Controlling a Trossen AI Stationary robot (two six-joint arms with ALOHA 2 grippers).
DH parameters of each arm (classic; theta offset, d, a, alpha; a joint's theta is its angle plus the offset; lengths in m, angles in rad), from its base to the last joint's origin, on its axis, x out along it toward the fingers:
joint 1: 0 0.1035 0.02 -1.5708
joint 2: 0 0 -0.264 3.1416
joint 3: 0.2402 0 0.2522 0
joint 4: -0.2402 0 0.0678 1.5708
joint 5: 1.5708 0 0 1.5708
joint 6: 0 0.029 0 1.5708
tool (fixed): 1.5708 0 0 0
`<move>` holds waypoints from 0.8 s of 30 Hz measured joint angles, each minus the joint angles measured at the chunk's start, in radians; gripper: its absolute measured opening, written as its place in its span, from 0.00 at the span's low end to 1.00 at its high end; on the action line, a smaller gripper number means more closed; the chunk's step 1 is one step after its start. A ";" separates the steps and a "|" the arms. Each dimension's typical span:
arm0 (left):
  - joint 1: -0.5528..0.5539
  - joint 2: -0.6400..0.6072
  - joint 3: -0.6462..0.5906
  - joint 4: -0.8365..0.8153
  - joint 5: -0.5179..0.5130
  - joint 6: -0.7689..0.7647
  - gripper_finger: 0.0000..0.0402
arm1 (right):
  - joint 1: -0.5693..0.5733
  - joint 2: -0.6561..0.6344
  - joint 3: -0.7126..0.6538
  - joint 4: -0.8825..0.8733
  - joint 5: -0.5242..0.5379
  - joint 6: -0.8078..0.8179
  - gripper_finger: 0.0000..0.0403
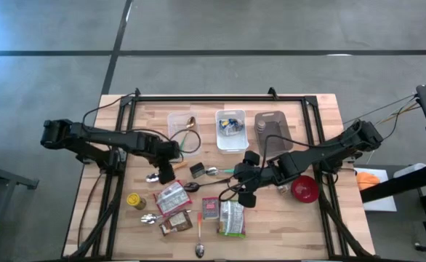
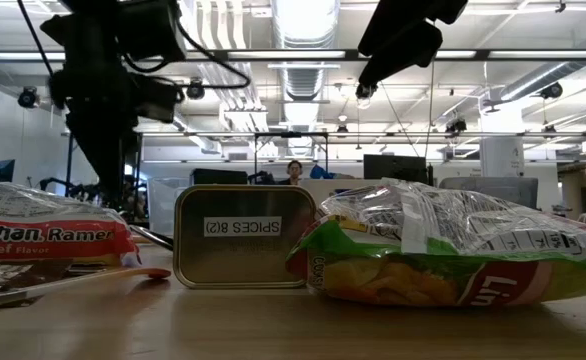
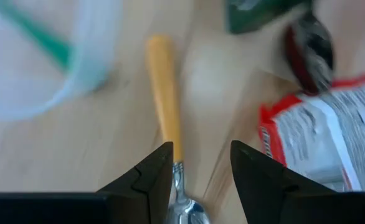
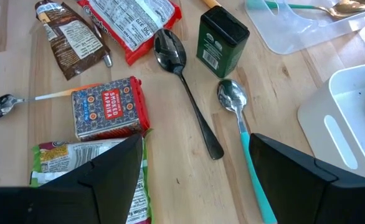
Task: Pick & Place Food Item
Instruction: Put the yellow spoon into the transparent bin
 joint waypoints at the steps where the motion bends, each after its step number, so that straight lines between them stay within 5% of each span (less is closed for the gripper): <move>1: -0.009 0.000 0.000 0.009 0.000 0.042 0.41 | 0.000 0.000 0.000 0.000 0.000 -0.005 0.73; 8: -0.038 0.000 0.000 0.030 0.000 0.129 0.41 | 0.000 0.000 0.000 0.001 0.000 -0.012 0.73; 18: -0.039 0.000 -0.065 0.030 -0.040 -0.245 0.41 | 0.000 0.000 0.000 0.001 0.000 -0.012 0.73; 24: -0.046 0.000 -0.134 0.050 -0.104 -0.249 0.41 | 0.000 0.000 0.000 0.001 0.000 -0.012 0.73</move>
